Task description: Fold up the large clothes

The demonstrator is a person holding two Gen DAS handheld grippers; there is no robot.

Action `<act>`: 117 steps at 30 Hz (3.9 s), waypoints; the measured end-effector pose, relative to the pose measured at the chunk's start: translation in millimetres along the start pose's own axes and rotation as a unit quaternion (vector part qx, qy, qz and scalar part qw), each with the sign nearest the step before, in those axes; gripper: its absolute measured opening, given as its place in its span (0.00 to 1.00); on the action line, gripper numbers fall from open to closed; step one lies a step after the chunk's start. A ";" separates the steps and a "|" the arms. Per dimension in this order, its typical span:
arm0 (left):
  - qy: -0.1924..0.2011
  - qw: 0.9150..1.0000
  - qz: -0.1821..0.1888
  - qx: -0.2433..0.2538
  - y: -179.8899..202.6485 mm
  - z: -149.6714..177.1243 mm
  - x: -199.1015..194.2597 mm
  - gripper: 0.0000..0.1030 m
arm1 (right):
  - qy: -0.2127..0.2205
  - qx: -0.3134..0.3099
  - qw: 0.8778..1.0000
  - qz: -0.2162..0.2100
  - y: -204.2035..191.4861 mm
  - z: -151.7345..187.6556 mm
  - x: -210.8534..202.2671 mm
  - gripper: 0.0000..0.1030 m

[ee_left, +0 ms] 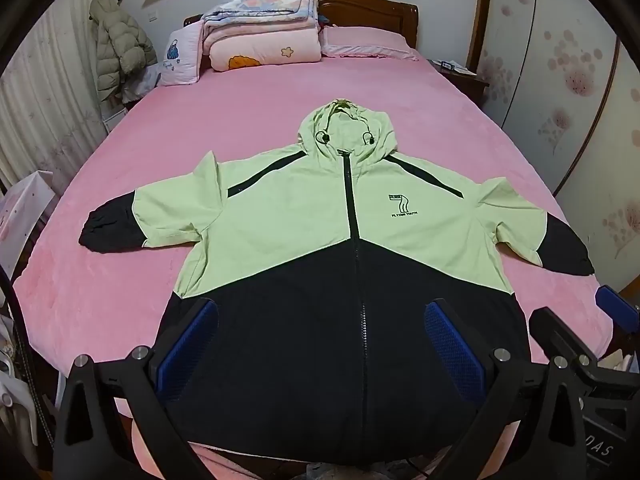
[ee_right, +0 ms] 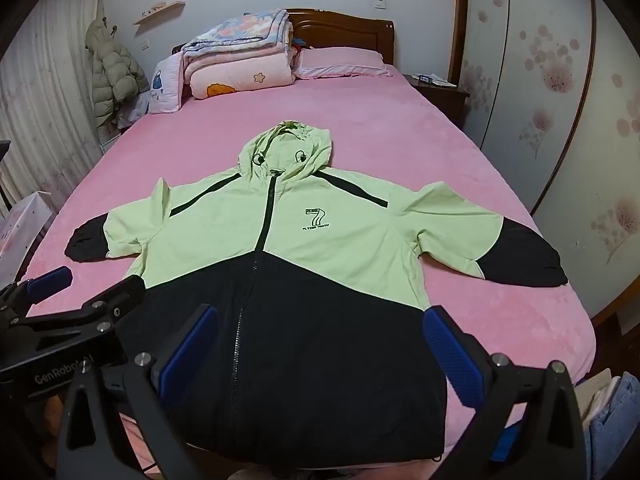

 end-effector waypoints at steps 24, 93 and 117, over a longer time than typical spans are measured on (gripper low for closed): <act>0.000 1.000 -0.004 0.012 12.7 8.1 -2.9 0.99 | 0.016 0.021 1.000 -0.001 13.1 0.5 -5.9 1.00; 0.003 1.000 -0.007 0.009 15.7 11.0 -6.0 0.99 | 0.038 0.019 0.999 0.010 22.1 1.1 -10.2 1.00; 0.049 0.997 0.012 0.058 59.5 -16.1 -25.3 0.99 | 0.085 0.036 0.996 -0.021 46.1 -15.3 -38.4 0.99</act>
Point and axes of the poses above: each gripper's, at about its wrist camera, not at the fingertips, and x roughly the way its jaws point, y to its right, z to its underside, the point moved 8 cm from there along x, roughly the way its jaws point, and after that the axes turned 2 degrees about z, right-handed, at the moved point
